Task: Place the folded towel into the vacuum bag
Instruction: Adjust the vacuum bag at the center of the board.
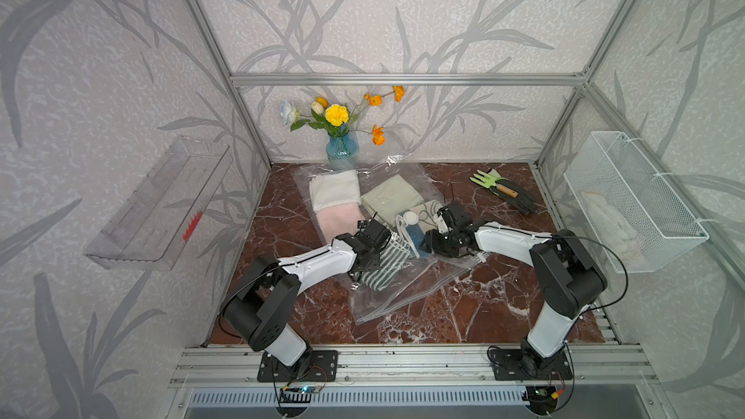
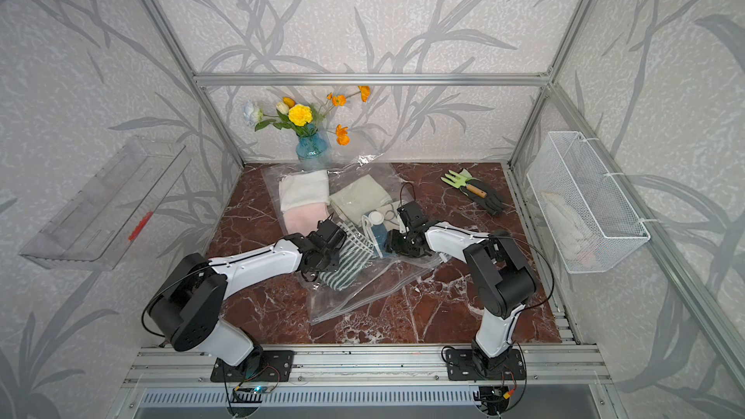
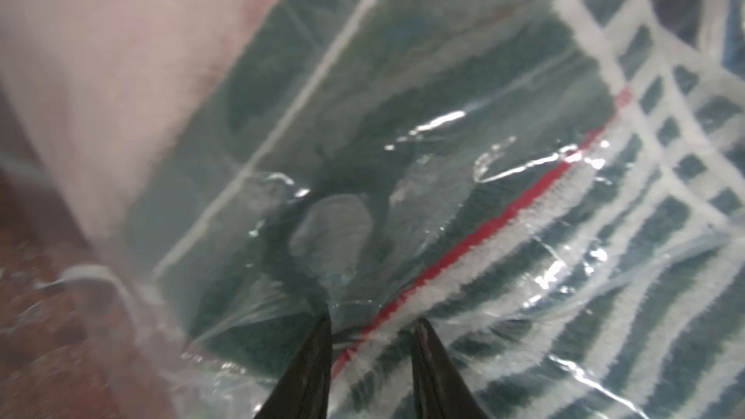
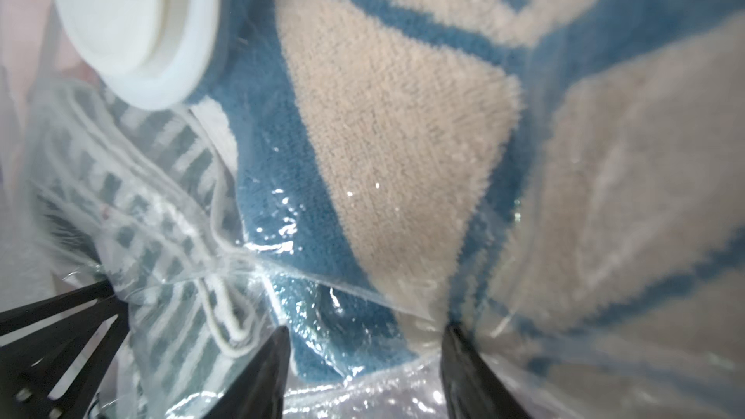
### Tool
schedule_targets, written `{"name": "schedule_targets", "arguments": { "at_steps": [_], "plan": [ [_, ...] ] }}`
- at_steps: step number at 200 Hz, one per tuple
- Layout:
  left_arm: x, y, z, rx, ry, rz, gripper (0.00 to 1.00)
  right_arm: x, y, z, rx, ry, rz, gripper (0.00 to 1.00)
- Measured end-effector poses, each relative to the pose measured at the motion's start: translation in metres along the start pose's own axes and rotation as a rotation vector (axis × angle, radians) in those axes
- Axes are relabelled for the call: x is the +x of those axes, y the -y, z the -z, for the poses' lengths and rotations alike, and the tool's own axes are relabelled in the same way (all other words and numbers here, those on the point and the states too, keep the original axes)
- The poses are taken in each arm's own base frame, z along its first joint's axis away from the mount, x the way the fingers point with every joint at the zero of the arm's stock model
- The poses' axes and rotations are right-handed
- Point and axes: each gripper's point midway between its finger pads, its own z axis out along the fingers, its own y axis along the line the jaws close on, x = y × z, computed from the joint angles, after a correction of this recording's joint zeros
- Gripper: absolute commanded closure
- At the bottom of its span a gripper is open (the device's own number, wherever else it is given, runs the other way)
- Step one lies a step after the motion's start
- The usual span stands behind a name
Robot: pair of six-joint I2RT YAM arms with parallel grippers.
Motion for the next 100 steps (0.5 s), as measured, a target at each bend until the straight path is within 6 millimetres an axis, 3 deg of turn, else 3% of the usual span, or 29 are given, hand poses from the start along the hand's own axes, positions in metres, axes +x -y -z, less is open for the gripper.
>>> {"name": "schedule_targets", "arguments": {
  "at_steps": [18,30,43,55,69,85,100],
  "plan": [
    [-0.003,-0.008,0.020,-0.001,0.025,-0.014,0.58,0.002,0.008,0.027,-0.049,0.008,-0.047,0.35],
    [-0.008,-0.006,0.036,0.029,0.055,-0.030,0.56,-0.003,0.027,0.058,-0.050,0.056,-0.091,0.31],
    [-0.013,0.010,0.054,0.098,0.094,-0.075,0.54,-0.013,0.052,0.093,-0.020,0.136,-0.138,0.29],
    [-0.015,0.038,0.073,0.185,0.130,-0.152,0.52,-0.020,0.078,0.123,0.024,0.222,-0.178,0.28],
    [-0.014,0.080,0.094,0.301,0.167,-0.248,0.50,-0.016,0.104,0.143,0.069,0.275,-0.223,0.28],
    [-0.010,0.126,0.109,0.419,0.189,-0.336,0.50,-0.004,0.135,0.150,0.113,0.297,-0.297,0.28],
    [-0.004,0.159,0.109,0.478,0.179,-0.402,0.49,0.009,0.157,0.145,0.136,0.290,-0.364,0.29]
  ]
}}
